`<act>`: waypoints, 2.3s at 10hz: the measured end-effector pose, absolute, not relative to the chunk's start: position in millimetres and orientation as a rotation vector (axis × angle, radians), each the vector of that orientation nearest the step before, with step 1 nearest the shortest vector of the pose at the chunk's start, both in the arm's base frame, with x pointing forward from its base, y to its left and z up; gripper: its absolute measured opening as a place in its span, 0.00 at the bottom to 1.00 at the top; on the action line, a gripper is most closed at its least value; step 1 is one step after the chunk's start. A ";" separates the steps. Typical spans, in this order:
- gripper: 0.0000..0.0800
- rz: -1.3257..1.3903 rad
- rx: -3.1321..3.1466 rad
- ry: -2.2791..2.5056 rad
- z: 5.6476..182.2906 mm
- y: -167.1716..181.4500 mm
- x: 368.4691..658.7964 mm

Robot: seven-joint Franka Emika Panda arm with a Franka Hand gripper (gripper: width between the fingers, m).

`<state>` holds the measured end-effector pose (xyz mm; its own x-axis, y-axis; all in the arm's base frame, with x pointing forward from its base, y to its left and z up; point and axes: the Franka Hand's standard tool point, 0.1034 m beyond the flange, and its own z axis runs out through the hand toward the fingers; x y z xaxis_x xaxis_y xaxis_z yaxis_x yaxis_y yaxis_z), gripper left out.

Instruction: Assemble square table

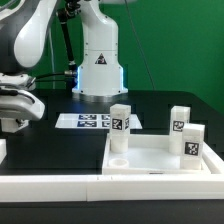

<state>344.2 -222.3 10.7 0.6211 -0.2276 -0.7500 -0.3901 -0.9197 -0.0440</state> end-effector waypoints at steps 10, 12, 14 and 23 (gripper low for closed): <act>0.36 1.103 -2.734 0.351 85.6 -195.5 400.3; 0.36 0.943 -2.823 0.340 82.9 -197.7 413.0; 0.36 0.762 -2.913 0.324 101.7 -176.9 439.1; 0.36 -0.097 -3.133 0.376 126.4 -115.4 513.5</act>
Offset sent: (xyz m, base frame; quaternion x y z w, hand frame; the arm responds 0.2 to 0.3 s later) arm 0.0000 0.0000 0.0000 0.0000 0.0000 0.0000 1.0000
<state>513.5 -115.4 126.4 0.9697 -0.2361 0.0631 -0.2371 -0.9715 0.0076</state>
